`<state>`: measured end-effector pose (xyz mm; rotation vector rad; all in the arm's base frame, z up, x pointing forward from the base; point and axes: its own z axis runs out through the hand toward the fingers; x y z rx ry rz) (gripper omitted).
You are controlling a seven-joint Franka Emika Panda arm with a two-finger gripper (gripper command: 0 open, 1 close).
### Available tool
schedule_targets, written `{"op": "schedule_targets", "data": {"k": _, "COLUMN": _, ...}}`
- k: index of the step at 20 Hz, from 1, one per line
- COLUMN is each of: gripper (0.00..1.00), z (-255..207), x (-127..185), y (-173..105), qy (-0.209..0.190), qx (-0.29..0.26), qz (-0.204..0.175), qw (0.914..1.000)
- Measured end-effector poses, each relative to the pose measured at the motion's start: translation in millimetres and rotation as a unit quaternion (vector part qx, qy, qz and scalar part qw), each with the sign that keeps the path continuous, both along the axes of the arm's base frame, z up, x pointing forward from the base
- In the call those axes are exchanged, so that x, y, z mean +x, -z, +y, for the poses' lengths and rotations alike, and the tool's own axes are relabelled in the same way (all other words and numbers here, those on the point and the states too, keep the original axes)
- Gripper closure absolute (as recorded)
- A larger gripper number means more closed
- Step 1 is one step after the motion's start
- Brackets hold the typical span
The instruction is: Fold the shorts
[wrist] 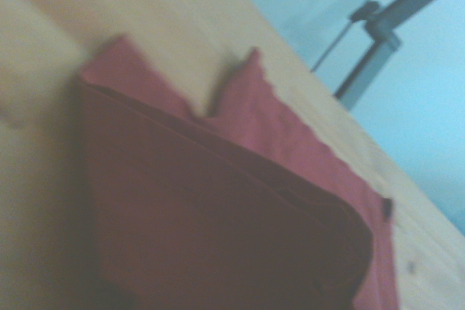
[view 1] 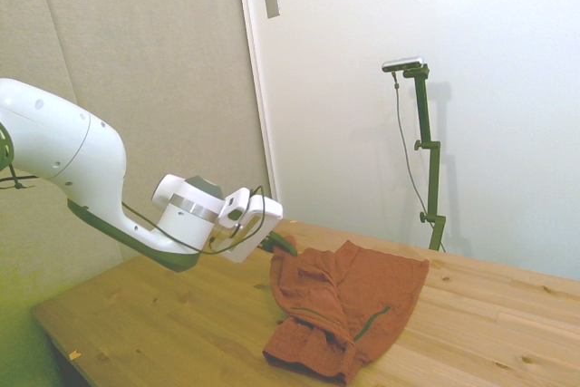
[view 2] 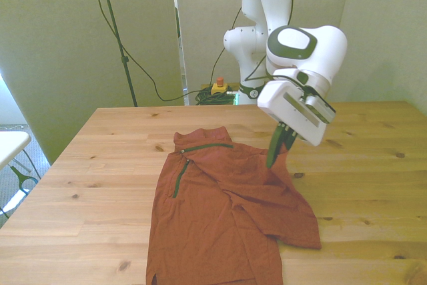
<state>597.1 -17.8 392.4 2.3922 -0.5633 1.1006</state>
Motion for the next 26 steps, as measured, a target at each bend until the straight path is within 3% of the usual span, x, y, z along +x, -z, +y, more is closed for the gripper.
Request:
{"op": "schedule_targets", "data": {"k": 5, "gripper": 1.0, "z": -86.4, "x": 34.1, "y": -23.5, "qy": 0.041, "qx": 0.001, "qz": -0.007, "qw": 0.9991}}
{"op": "schedule_targets", "data": {"k": 13, "gripper": 1.0, "z": -153.7, "x": 99.8, "y": -6.3, "qy": 0.072, "qx": 0.013, "qz": 0.008, "qw": 0.9973}}
{"op": "schedule_targets", "data": {"k": 14, "gripper": 0.0, "z": -156.9, "x": 103.9, "y": -6.6, "qy": 0.073, "qx": 0.013, "qz": 0.007, "qw": 0.9972}}
{"op": "schedule_targets", "data": {"k": 26, "gripper": 0.0, "z": -214.2, "x": 131.2, "y": -8.9, "qy": 0.105, "qx": 0.025, "qz": -0.011, "qw": 0.9941}}
